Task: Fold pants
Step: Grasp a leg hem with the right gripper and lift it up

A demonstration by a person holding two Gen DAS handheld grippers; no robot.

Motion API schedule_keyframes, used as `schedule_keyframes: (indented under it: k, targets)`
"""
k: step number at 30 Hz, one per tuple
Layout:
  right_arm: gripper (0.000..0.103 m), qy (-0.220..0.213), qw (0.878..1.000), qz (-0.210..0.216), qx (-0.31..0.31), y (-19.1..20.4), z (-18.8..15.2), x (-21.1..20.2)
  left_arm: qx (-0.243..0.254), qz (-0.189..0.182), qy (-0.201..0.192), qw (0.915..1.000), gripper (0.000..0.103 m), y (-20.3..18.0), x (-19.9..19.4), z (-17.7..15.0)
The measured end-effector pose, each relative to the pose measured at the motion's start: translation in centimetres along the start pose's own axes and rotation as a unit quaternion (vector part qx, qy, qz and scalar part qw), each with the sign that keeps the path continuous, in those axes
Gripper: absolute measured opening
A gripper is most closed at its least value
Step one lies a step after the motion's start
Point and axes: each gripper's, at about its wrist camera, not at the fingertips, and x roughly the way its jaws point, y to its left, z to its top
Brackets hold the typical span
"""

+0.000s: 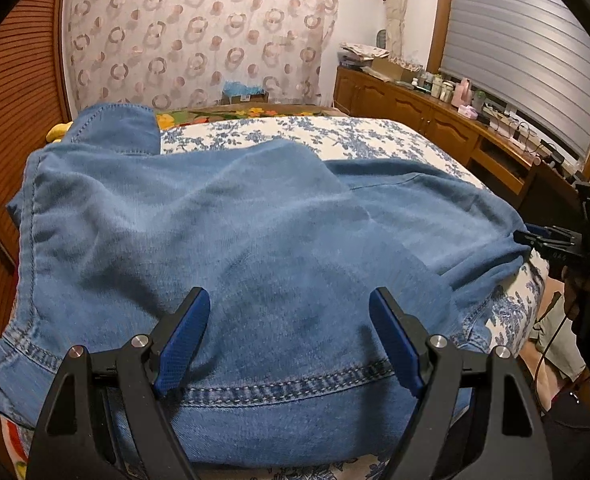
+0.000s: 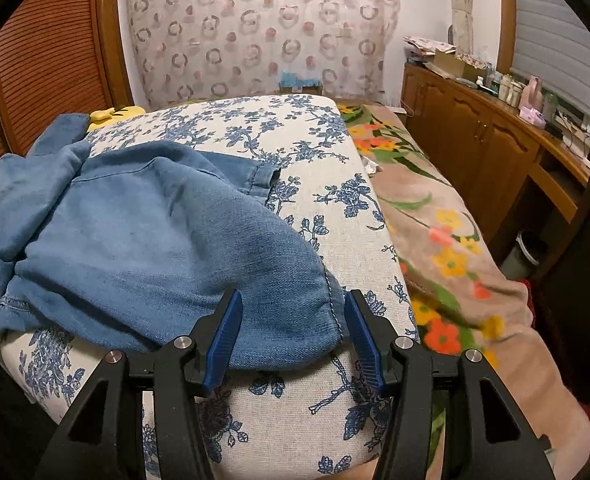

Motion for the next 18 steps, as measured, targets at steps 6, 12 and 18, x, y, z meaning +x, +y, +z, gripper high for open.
schedule_keyframes:
  k: [6,12,18]
  targets:
    - [0.047,-0.001,1.0,0.003,-0.002,0.0,-0.2,0.0,-0.005,-0.001,0.006,1.0,0.082,0.3,0.4,-0.4]
    - [0.013,0.002,0.999,0.028,-0.019,0.8,-0.3,-0.3,-0.006,-0.001,0.005,1.0,0.082,0.4,0.3,-0.5]
    - [0.011,-0.026,0.996,0.074,-0.028,2.0,1.2,-2.8,-0.011,0.0,-0.004,0.9999,0.082,0.6,-0.6,-0.4]
